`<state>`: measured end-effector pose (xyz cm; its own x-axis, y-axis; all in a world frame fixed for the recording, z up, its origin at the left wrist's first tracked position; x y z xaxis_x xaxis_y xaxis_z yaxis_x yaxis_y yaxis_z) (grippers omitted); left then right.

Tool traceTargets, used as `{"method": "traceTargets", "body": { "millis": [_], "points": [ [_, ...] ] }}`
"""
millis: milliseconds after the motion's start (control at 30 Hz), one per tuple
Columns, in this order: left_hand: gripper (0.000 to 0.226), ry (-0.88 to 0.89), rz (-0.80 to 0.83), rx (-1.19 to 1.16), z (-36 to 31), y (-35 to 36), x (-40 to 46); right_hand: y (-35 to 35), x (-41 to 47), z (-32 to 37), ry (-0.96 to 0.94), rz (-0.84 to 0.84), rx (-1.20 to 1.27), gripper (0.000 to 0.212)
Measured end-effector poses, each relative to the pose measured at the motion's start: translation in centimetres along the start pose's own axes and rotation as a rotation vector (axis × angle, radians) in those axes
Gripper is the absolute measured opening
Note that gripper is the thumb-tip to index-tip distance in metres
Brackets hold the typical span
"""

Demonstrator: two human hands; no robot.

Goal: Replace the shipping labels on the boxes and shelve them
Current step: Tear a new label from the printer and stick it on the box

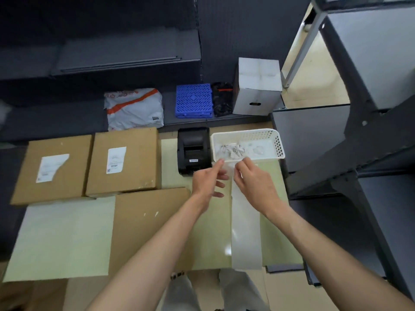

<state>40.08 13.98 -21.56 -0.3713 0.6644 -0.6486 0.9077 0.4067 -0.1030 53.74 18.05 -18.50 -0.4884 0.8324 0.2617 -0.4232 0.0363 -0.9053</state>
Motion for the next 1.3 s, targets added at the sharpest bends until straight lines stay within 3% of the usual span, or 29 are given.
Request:
{"method": "traceTargets", "body": {
  "millis": [267, 467, 600, 867, 1000, 1100, 1300],
  "points": [
    [0.027, -0.033, -0.139, 0.062, -2.6, -9.8, -3.7, -0.3, 1.2, 10.1, -0.362, -0.059, -0.102, 0.027],
    [0.013, -0.068, -0.169, 0.073, -0.4, -17.2, -4.6, 2.9, 0.4, 16.8, -0.419, 0.032, -0.055, 0.015],
    [0.01, 0.008, -0.168, 0.083, 1.0, -22.0, -4.2, 4.0, -0.7, 19.9, -0.199, 0.05, 0.082, 0.032],
    [0.011, 0.067, -0.049, 0.13, 4.8, -29.1, -3.8, 8.0, -2.2, 22.4, 0.428, 0.205, 0.27, 0.033],
    [0.009, 0.06, -0.006, 0.153, 6.3, -30.8, -4.0, 10.3, -3.8, 22.4, 0.762, 0.217, 0.614, 0.023],
    [0.01, 0.053, 0.009, 0.168, 7.2, -31.5, -4.0, 11.4, -4.6, 22.5, 0.876, 0.198, 0.792, 0.007],
    [0.008, 0.029, -0.065, 0.175, 10.2, -30.9, -3.0, 13.1, -6.0, 21.8, 0.895, 0.223, 0.852, 0.02]
  ]
}}
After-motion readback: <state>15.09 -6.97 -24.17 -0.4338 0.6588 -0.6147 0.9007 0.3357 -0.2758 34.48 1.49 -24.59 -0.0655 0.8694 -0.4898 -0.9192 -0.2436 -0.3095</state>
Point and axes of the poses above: each hand's wrist, its own x-axis towards the middle knuckle, its own y-axis out of the palm, z = x × y, the point moved 4 cm from there along x, towards the middle knuckle, and after that the axes turned 2 degrees about -z, right-handed, at the moved point
